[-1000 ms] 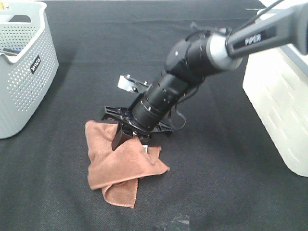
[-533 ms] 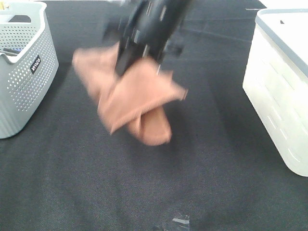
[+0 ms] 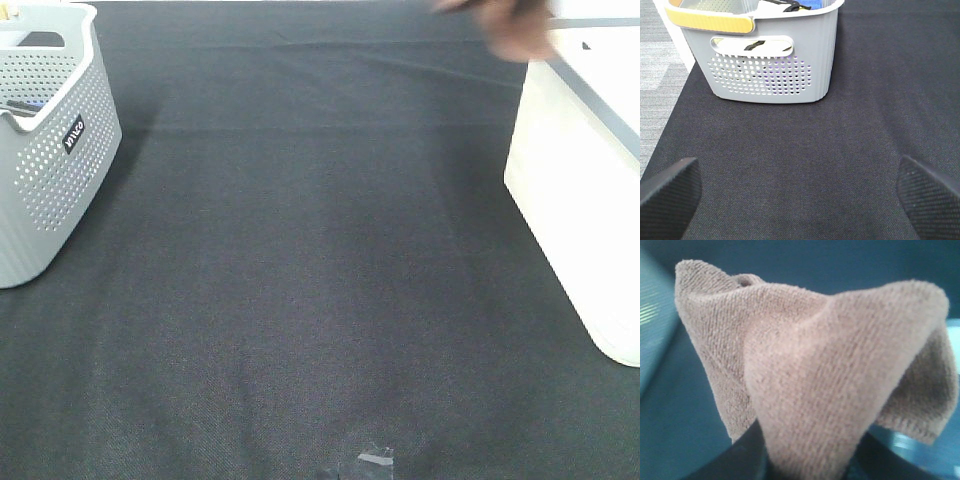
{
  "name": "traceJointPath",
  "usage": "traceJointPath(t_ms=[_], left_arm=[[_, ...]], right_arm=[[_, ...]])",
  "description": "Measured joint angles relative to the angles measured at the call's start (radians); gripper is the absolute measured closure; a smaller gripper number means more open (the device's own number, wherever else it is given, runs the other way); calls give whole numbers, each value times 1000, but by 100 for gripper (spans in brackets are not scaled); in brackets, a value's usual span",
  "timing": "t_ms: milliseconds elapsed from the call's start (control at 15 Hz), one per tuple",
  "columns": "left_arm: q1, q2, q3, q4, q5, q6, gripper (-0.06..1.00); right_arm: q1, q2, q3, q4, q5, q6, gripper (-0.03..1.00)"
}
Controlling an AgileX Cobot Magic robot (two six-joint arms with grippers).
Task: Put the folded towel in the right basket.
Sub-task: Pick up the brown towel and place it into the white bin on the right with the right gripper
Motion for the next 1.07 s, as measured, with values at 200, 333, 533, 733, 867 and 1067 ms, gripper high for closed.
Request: traceJointPath(t_ms=[200, 333, 533, 733, 867, 1067], left_arm=[[0, 0, 0, 0, 0, 0, -4], [0, 0, 0, 0, 0, 0, -4], [0, 0, 0, 0, 0, 0, -4], [0, 0, 0, 0, 0, 0, -4], [0, 0, 0, 0, 0, 0, -4], [0, 0, 0, 0, 0, 0, -4]], right_arm=[[-183, -11, 70, -54, 4, -1, 70], [-278, 14, 119, -77, 5, -24, 70], [-370, 108, 144, -95, 4, 9, 70], [-367, 129, 145, -96, 4, 4, 45], [-352, 129, 145, -115, 4, 1, 10], [-348, 131, 145, -120, 4, 1, 0]])
